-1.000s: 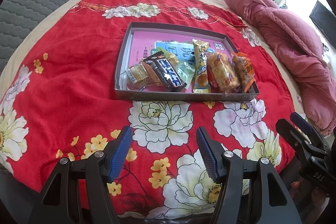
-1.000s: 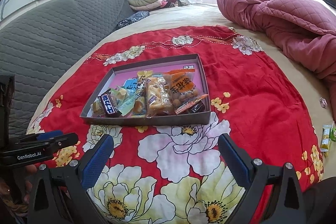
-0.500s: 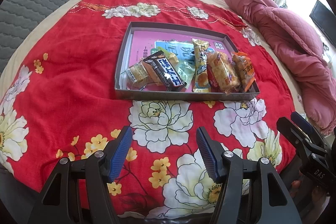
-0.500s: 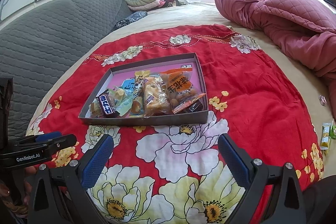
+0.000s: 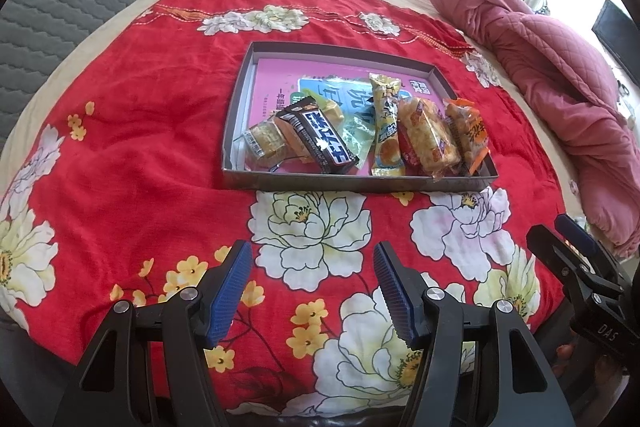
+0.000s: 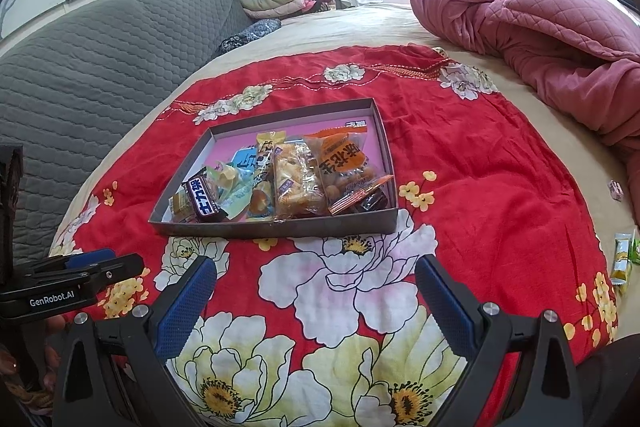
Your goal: Organize snacks
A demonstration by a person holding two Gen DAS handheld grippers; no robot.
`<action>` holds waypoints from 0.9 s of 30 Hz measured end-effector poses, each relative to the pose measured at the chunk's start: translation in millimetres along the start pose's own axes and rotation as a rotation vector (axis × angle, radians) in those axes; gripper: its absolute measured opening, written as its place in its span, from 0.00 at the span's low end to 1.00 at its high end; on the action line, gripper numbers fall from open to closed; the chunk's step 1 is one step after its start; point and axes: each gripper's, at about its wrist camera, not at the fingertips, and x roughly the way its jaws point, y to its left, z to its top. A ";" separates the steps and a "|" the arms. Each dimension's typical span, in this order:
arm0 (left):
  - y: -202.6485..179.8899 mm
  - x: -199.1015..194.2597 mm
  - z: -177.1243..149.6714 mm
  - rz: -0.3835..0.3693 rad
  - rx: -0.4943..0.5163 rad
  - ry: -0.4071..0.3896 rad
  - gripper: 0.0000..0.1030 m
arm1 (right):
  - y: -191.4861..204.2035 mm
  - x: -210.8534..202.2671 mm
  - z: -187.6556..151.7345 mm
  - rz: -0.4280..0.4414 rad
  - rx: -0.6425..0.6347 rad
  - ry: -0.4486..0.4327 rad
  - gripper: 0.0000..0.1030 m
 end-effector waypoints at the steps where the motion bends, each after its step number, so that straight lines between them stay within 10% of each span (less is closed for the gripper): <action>1: 0.1 0.1 -0.1 0.000 0.001 0.001 0.63 | -0.2 0.1 0.1 0.000 0.000 0.000 0.97; 27: -0.3 3.1 0.3 0.060 0.002 0.002 0.63 | 0.1 3.6 -1.6 -0.001 -0.004 0.009 0.97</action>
